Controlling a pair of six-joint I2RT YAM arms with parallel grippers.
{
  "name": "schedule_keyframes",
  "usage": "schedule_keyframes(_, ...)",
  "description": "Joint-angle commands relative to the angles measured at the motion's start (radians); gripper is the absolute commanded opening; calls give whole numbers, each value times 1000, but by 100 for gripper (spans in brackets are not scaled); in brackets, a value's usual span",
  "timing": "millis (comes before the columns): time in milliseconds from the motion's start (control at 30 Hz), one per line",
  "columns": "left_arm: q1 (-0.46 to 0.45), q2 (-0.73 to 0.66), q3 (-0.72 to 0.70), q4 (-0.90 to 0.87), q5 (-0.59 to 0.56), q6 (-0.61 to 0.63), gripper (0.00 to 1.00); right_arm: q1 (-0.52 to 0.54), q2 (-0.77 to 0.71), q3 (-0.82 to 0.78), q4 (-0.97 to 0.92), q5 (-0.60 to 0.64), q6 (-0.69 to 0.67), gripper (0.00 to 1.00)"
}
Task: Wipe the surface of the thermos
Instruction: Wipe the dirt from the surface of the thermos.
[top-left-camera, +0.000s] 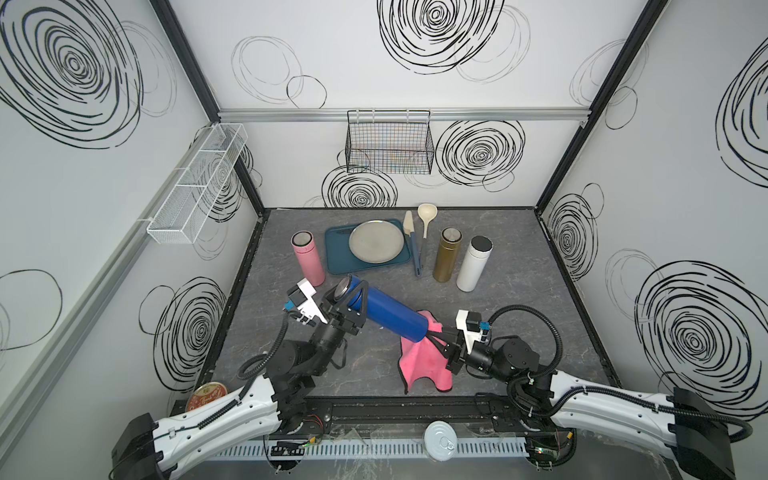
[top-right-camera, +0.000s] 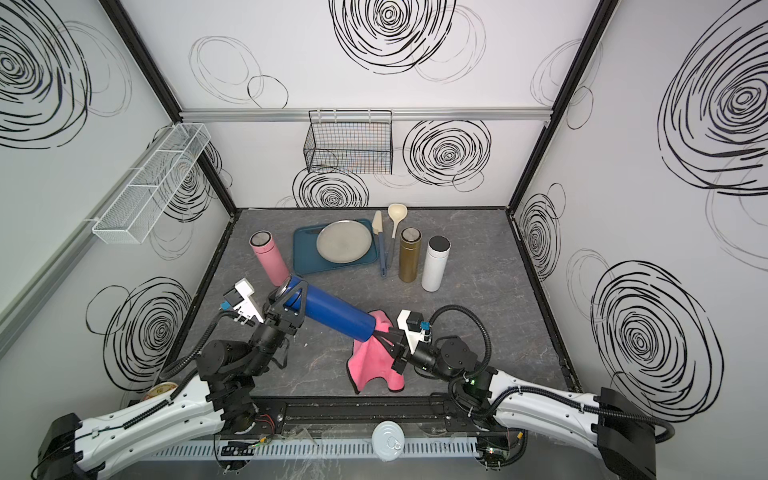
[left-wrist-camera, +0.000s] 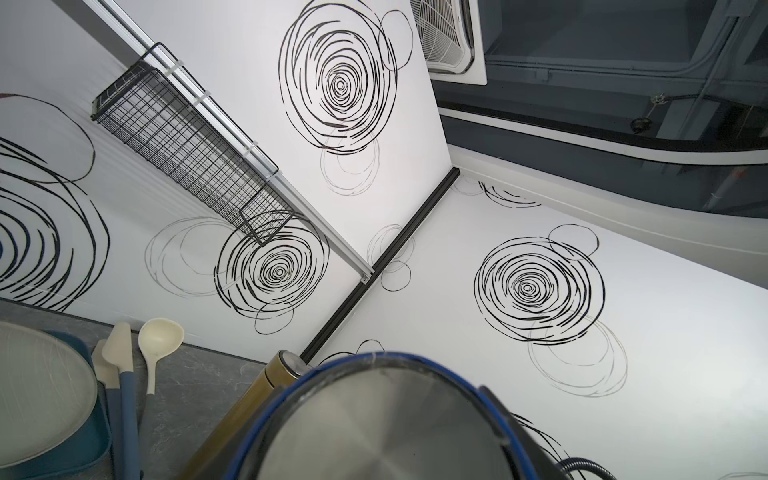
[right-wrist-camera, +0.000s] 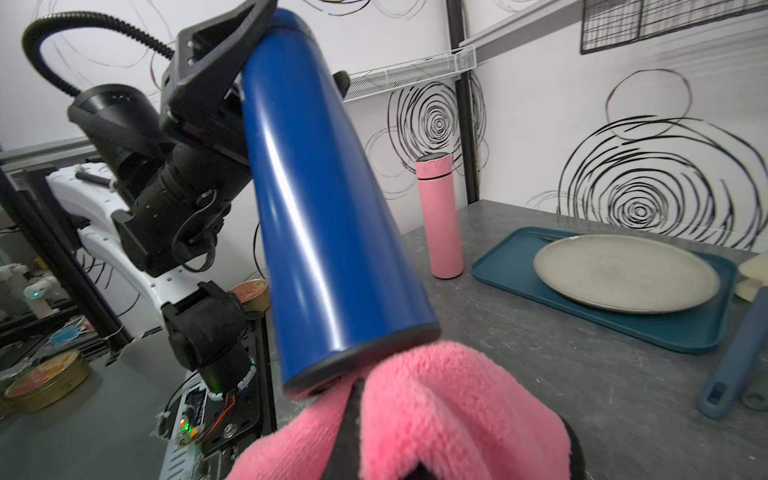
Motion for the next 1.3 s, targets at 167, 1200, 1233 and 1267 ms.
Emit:
schedule_keyframes(167, -1, -9, 33, 104, 17, -22, 0, 87, 110, 58, 132, -41, 1, 0)
schedule_keyframes(1200, -1, -31, 30, 90, 4, -1, 0, 97, 134, 110, 126, -81, 36, 0)
schedule_keyframes(1233, 0, -32, 30, 89, 2, 1, 0, 98, 128, 116, 114, -64, 37, 0)
schedule_keyframes(1267, 0, -33, 30, 90, 0, 3, 0, 95, 121, 120, 105, -45, 36, 0)
